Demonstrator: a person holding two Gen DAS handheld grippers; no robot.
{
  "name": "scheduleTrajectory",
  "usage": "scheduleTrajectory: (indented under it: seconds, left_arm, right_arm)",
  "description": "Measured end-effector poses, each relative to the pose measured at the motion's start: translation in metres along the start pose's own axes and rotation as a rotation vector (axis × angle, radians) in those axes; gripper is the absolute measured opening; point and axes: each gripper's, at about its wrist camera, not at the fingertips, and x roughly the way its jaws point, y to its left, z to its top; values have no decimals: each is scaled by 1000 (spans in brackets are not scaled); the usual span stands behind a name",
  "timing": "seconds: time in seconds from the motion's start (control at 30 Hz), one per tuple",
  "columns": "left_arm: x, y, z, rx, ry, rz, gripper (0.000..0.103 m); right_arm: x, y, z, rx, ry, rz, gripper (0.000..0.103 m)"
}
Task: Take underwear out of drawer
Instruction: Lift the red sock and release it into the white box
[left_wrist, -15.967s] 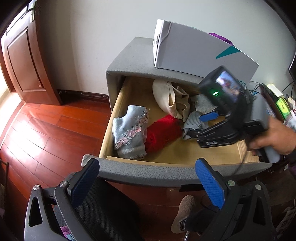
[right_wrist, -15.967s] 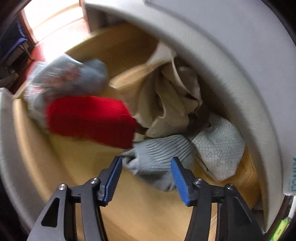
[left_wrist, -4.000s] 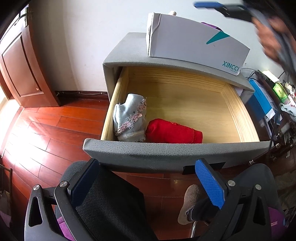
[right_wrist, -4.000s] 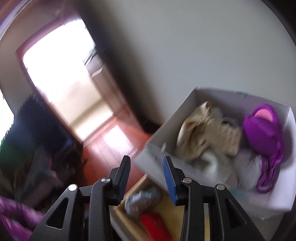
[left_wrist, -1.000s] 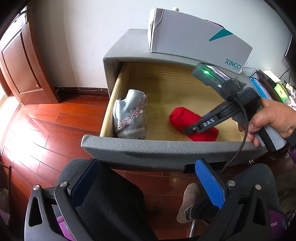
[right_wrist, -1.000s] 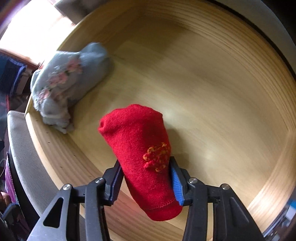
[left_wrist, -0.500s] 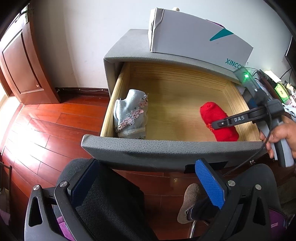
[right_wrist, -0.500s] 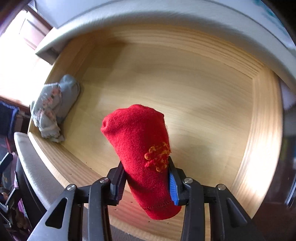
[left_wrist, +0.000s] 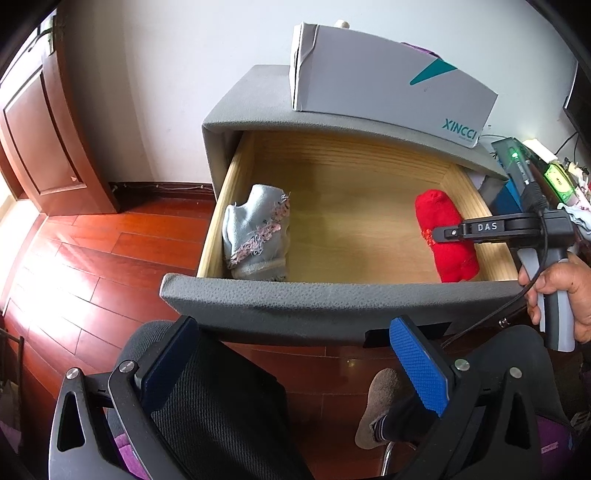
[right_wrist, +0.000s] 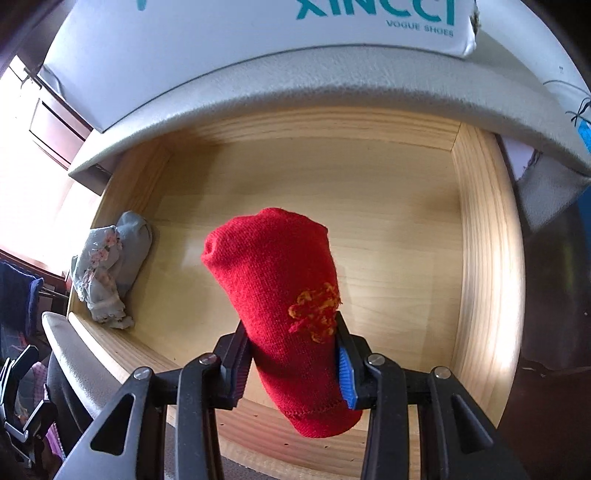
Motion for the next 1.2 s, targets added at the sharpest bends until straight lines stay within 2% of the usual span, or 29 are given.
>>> scheduleTrajectory:
  seconds: [0.13, 0.37, 0.67, 0.83, 0.93, 1.07, 1.2]
  left_arm:
    - [0, 1, 0, -6, -6, 12, 103]
    - [0, 0, 0, 2, -12, 22, 103]
    - [-7, -1, 2, 8, -29, 10, 103]
    - [-10, -3, 2, 18, -33, 12, 103]
    - [-11, -3, 3, 12, -35, 6, 103]
    - [-13, -2, 4, 5, -35, 0, 103]
    - [-15, -5, 4, 27, -47, 10, 103]
  right_arm:
    - [-5, 4, 0, -11, -38, -10, 39]
    - [-34, 0, -4, 60, -109, 66, 39]
    - [-155, 21, 13, 80, -305, 242, 39]
    - [-222, 21, 54, 99, -433, 314, 39]
    - [-245, 15, 92, 124, -481, 292, 39]
    - [-242, 10, 145, 134, -470, 238, 39]
    - [-205, 20, 189, 88, -400, 147, 39]
